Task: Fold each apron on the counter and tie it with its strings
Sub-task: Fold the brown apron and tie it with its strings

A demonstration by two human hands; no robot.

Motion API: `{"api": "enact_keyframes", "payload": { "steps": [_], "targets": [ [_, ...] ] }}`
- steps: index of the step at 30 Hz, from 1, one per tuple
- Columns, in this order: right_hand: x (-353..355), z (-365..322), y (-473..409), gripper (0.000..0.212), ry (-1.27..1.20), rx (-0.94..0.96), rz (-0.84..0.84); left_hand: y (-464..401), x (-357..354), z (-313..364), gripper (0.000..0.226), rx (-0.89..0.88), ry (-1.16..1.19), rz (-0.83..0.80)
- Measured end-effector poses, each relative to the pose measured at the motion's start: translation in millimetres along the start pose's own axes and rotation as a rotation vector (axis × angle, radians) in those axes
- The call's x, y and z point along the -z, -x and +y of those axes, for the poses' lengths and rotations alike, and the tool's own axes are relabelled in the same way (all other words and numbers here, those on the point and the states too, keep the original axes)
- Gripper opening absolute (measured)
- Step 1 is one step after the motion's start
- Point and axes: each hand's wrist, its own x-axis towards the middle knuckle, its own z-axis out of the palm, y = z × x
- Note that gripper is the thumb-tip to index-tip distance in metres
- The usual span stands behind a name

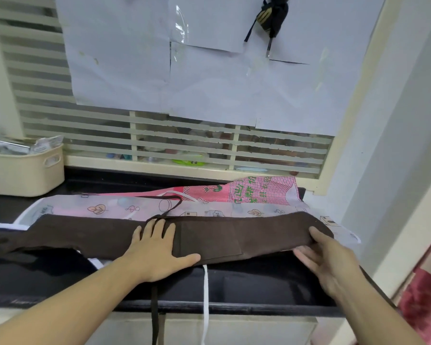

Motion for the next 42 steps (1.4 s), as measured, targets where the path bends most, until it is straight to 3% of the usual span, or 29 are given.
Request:
{"api": "enact_keyframes", "payload": {
  "steps": [3,6,11,15,21,26,42],
  "targets": [
    [-22,19,13,0.029,0.049,-0.145,-0.109,1,-6,1,0.127,0.007,0.004,0.039],
    [-48,32,19,0.021,0.156,-0.207,-0.150,3,-7,-1,0.126,0.006,0.013,0.050],
    [-47,34,10,0.018,0.136,-0.086,0.077,2,-9,-2,0.127,0.009,0.031,0.083],
    [-15,23,2,0.030,0.166,0.048,0.280,3,-11,-2,0.127,0.015,0.035,0.091],
    [-15,20,6,0.020,0.110,0.047,0.187,3,-12,-2,0.126,0.006,0.036,0.107],
    [-18,16,5,0.020,0.083,0.175,0.245,6,-9,0,0.125,0.013,0.035,0.093],
    [1,13,-9,0.026,0.163,0.126,0.342,8,-8,0,0.122,0.011,0.057,0.115]
  ]
}}
